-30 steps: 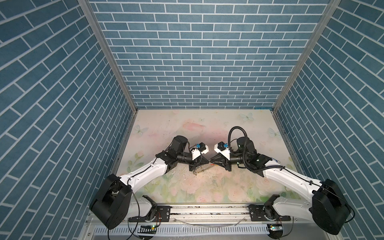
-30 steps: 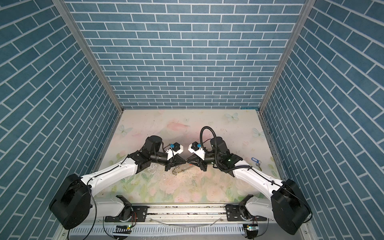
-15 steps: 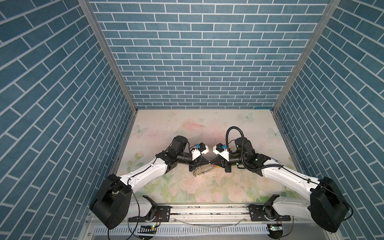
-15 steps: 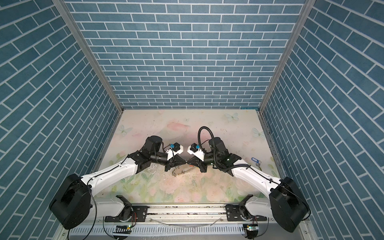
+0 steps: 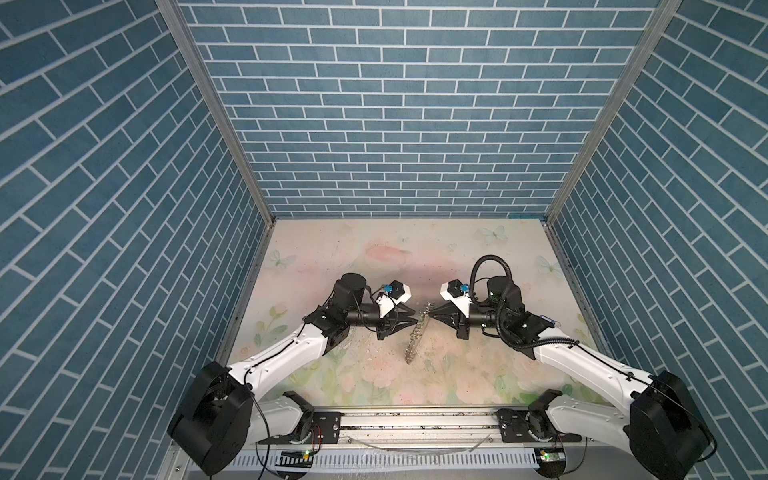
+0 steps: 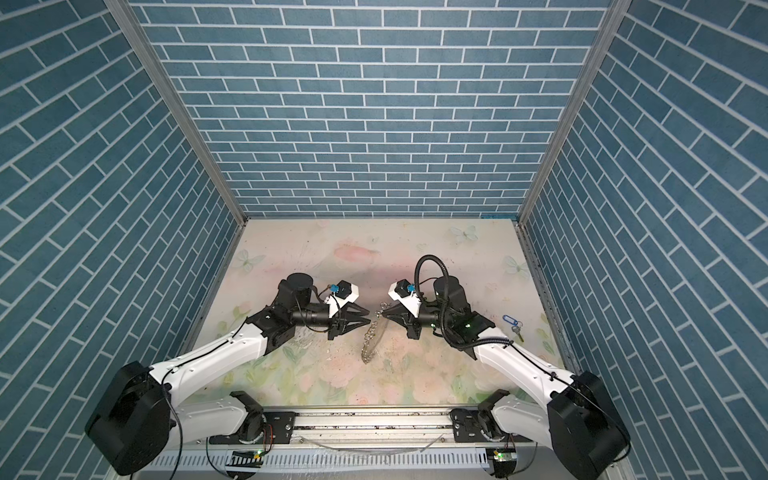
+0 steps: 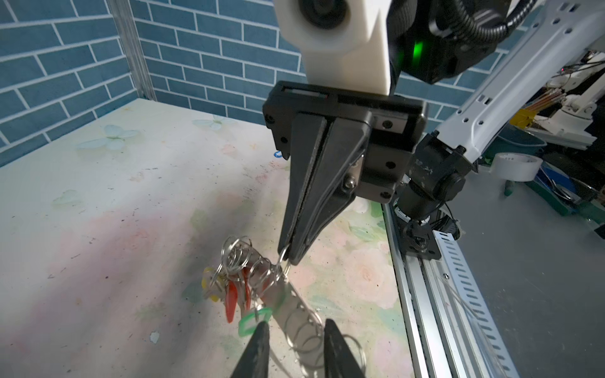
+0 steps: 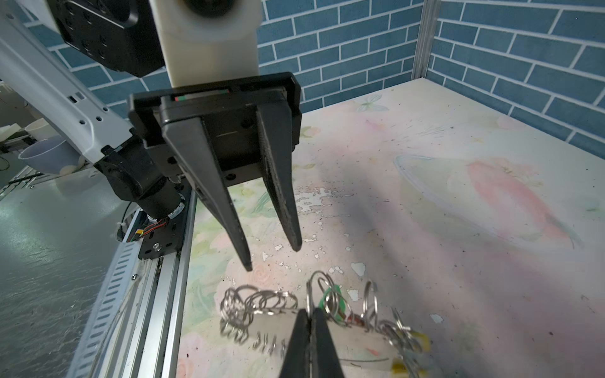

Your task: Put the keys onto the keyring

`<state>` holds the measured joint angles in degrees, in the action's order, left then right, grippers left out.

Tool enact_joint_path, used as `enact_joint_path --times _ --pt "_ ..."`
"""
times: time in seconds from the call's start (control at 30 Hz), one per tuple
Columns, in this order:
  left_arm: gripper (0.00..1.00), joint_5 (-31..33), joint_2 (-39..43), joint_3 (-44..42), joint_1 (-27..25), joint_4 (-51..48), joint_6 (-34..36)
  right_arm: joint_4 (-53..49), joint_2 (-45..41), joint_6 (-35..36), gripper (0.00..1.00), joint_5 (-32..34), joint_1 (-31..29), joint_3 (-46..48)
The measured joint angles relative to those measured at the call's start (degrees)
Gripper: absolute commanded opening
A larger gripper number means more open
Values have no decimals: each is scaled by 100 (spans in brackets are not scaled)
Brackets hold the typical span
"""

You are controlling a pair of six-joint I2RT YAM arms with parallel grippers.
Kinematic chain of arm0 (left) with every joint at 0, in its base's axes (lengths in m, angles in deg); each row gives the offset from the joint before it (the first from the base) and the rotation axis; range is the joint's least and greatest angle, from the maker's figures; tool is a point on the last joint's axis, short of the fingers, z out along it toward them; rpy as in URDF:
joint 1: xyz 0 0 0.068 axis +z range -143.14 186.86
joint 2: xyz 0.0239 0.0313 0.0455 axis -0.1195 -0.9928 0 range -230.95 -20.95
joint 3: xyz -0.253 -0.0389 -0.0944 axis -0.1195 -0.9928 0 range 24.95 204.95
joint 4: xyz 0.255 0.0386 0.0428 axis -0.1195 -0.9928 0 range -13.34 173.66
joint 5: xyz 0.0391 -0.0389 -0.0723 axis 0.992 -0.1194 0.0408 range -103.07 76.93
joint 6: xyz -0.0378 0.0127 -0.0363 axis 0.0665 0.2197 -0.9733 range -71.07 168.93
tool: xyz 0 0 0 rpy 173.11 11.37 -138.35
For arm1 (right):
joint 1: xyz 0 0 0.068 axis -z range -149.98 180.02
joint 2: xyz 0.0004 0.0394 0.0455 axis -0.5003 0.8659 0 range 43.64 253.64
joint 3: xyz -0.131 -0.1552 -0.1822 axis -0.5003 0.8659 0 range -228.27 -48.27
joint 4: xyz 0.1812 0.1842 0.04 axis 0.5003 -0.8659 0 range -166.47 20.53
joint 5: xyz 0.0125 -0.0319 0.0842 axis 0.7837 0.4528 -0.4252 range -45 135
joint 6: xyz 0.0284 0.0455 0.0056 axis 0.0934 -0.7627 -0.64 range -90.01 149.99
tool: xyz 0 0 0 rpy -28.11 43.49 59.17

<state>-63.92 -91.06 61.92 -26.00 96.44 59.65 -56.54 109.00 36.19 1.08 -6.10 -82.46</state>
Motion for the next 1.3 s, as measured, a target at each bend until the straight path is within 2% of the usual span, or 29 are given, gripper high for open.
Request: enact_joint_path --times 0.33,0.5,0.67,0.87,1.3 --pt "18 -236 -160 -42 24 426 -236 1322 81 -568 0 -114 2 540" --pt "19 -280 -90 -275 -22 686 -350 2144 367 -942 0 -155 0 691" --pt "23 -286 127 -452 -52 986 -529 2522 546 -1156 0 -192 2 706" --pt "24 -297 81 -483 -55 1220 -695 2712 595 -1239 0 -352 2 706" --pt "23 -120 -105 -481 -55 1147 -590 3047 710 -1349 0 -789 0 743"
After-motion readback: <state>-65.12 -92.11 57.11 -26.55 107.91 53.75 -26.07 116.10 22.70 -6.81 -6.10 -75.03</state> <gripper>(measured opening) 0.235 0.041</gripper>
